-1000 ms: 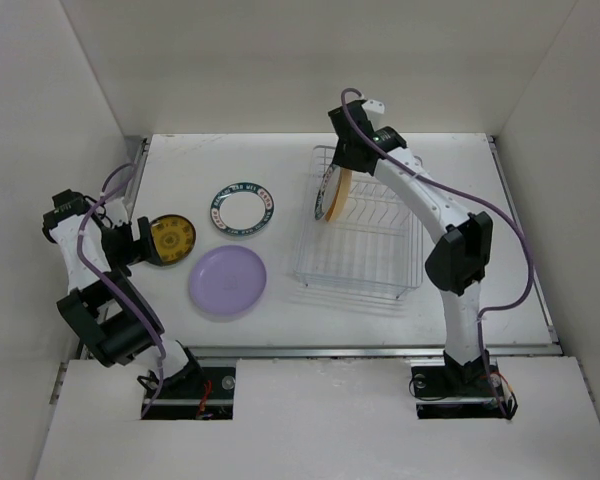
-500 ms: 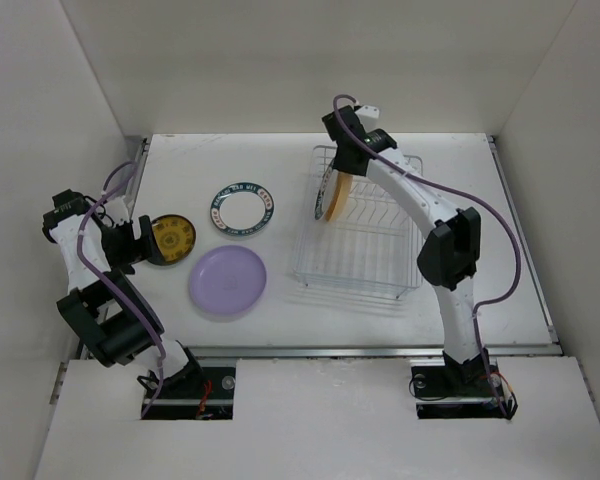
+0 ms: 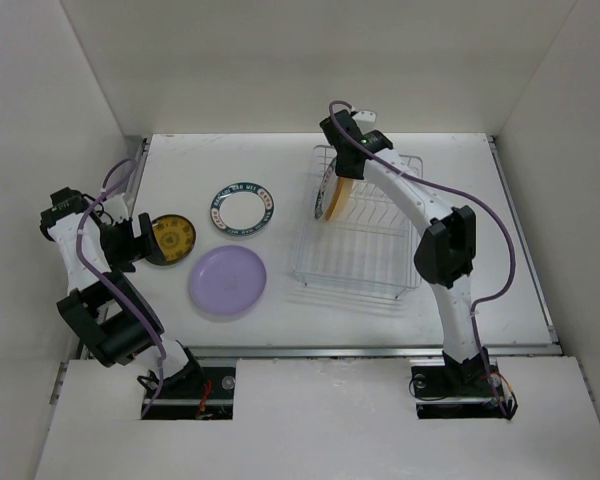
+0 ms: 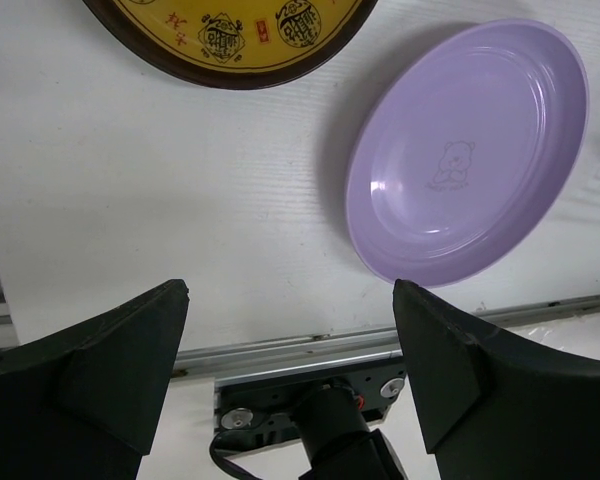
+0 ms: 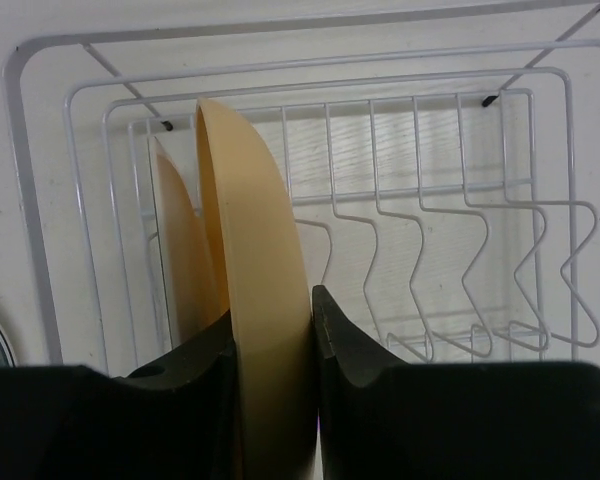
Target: Unload the plates from the dish rack
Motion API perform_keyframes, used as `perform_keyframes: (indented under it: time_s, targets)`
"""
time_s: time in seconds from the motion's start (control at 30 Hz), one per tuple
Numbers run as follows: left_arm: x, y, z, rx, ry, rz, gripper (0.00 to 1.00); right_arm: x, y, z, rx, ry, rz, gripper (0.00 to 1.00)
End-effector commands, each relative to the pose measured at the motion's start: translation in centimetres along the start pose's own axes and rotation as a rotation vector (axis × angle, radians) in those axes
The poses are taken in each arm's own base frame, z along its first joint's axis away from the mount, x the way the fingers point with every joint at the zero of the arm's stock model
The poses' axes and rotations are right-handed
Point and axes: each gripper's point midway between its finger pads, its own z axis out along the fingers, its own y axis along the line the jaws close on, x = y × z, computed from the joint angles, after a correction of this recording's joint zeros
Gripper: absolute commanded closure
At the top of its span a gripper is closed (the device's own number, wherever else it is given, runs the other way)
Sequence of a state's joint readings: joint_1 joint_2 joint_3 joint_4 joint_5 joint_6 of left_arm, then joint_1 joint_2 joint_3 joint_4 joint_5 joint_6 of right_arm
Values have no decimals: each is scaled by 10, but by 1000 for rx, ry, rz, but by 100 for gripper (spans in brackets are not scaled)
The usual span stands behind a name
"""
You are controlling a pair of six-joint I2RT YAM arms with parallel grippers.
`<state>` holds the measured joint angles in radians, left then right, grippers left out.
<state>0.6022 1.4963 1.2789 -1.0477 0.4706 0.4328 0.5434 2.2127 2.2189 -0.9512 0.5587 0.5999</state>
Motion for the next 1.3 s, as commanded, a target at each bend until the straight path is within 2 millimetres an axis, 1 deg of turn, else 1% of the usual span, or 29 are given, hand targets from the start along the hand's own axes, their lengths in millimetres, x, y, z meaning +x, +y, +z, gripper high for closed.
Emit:
perform_keyframes:
  time_s: [0.0,0.07,0.13,0.17,0.2,0.27,0.3,0.4,0.47,0.53,0.57,0.67,0.7,0.73,0.77,0.8,0.83,0.87,0.9,0.93,0.97,1.0,1.03,1.07,1.1,1.13,1.17,1.23,1.27]
  targets:
    - [-5,-12,-17,18,-40,35,19,-12,-2,-25,-9,-29,56,100]
    - [-6,-14,-19,27,-44,36,19,-29,-7,-42,-18,-74,83,100]
    - [-4,-16,-21,28,-44,36,19,-38,-13,-59,-8,-104,86,100]
    - [-6,-18,-26,20,-62,45,19,-44,-10,-68,-18,-128,94,100]
    - [-7,-19,-28,16,-73,50,19,-47,-18,-72,9,-141,92,100]
    - [-9,-20,-33,10,-89,59,19,-53,-23,-87,14,-163,94,100]
    - [-7,-23,-33,25,-85,55,19,-59,-26,-92,12,-180,105,100]
    - [-11,-26,-37,30,-97,60,19,-65,-38,-105,31,-198,110,100]
    - [-14,-27,-40,35,-109,65,19,-64,-43,-107,49,-193,99,100]
    - [-17,-27,-42,31,-118,70,19,-69,-51,-115,68,-206,100,100]
    - [-17,-28,-42,32,-118,59,19,-74,-56,-120,86,-224,105,100]
    - [-26,-32,-48,47,-141,55,19,-90,-85,-148,147,-283,122,100]
    - [-28,-31,-48,47,-141,46,19,-98,-96,-163,154,-311,141,100]
    - [-36,-32,-52,51,-157,54,19,-103,-104,-171,162,-335,156,100]
    - [-38,-36,-56,64,-164,42,19,-106,-111,-179,172,-350,164,100]
    - [-40,-36,-56,66,-158,38,19,-109,-116,-185,172,-363,176,100]
    - [-42,-39,-60,73,-166,41,19,-113,-121,-198,148,-376,198,100]
    - [-46,-39,-63,73,-166,41,19,-117,-117,-207,108,-388,209,100]
    - [-43,-39,-63,76,-157,36,19,-112,-105,-210,40,-368,194,100]
    - [-43,-39,-63,76,-157,36,19,-110,-88,-206,-15,-375,185,100]
    - [-40,-39,-64,65,-156,37,19,-111,-82,-217,-77,-389,178,100]
    - [-39,-36,-61,56,-152,36,19,-107,-70,-220,-121,-388,140,100]
    - [-38,-35,-65,36,-160,51,19,-88,-43,-218,-200,-348,81,100]
    - [-34,-37,-65,35,-161,52,19,-90,-26,-227,-276,-368,88,100]
    - [-30,-36,-64,28,-153,48,19,-83,-9,-232,-337,-362,51,100]
    - [-29,-37,-66,25,-161,61,19,-67,19,-235,-415,-338,0,100]
    - [-27,-35,-64,19,-150,57,19,-48,58,-233,-556,-286,-52,100]
    - [-26,-36,-69,4,-164,65,19,-24,97,-236,-695,-227,-96,100]
    - [-26,-36,-69,4,-164,65,19,-3,123,-247,-812,-171,-139,100]
